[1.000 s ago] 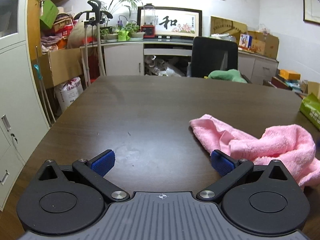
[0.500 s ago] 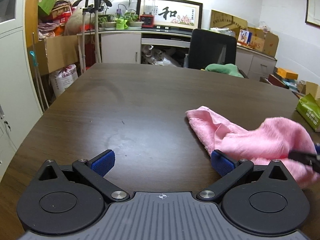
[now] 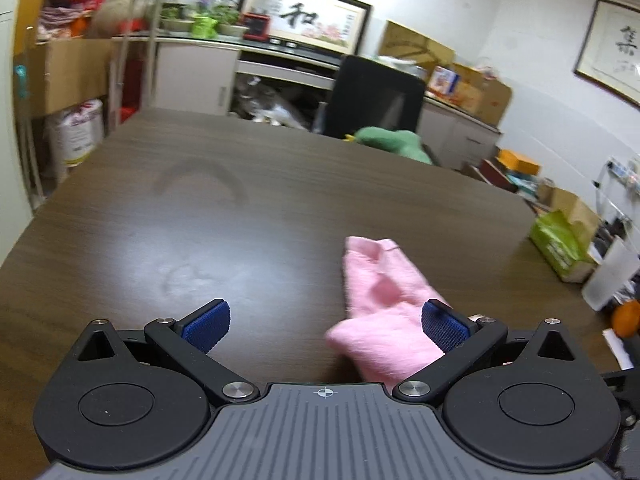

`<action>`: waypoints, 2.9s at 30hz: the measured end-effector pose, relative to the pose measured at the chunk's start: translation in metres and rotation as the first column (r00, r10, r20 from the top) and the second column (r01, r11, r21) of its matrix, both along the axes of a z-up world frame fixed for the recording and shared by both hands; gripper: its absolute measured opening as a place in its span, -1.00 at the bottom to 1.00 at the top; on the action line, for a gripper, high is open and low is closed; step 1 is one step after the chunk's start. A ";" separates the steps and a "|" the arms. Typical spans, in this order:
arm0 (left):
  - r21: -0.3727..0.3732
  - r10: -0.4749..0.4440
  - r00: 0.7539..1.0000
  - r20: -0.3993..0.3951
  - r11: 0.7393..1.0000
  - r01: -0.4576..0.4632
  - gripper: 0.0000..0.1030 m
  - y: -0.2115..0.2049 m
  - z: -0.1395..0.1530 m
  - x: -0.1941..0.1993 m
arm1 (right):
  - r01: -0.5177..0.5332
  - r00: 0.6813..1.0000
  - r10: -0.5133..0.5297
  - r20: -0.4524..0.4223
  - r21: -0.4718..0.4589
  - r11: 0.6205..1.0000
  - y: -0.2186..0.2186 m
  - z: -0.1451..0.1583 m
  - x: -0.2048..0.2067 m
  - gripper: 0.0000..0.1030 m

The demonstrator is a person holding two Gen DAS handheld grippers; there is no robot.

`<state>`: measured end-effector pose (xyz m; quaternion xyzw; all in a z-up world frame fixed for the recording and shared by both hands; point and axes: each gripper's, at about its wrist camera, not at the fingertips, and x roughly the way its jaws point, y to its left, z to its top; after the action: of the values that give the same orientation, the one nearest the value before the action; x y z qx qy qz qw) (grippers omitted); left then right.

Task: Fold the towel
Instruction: 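Lift the towel edge with the right tool while the left tool approaches it, then close the left tool on the towel beside the right tool, then lift the towel with both tools, spreading the grippers apart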

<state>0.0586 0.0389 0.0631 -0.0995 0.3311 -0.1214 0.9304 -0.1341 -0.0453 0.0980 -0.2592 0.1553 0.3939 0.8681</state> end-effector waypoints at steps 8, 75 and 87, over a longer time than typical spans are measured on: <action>0.197 -0.069 0.997 -0.036 0.978 0.075 1.00 -0.050 0.024 0.017 | 0.001 0.996 0.004 0.090 -0.054 0.999 0.021 -0.016 -0.002 -0.75; -0.026 0.147 0.986 0.077 0.989 -0.146 -0.91 0.010 0.009 -0.073 | 0.287 0.935 -0.185 -0.301 0.342 0.895 -0.157 -0.011 -0.047 0.10; -0.035 0.169 0.984 0.054 0.985 -0.167 -0.90 0.018 0.008 -0.072 | 0.282 0.944 -0.253 -0.210 0.118 0.952 -0.051 -0.024 -0.028 -0.92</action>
<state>-0.0137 0.0574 0.0714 -0.1377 0.2933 -0.0504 0.9447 -0.1626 -0.0966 0.0740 -0.1319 0.2427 0.3057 0.9112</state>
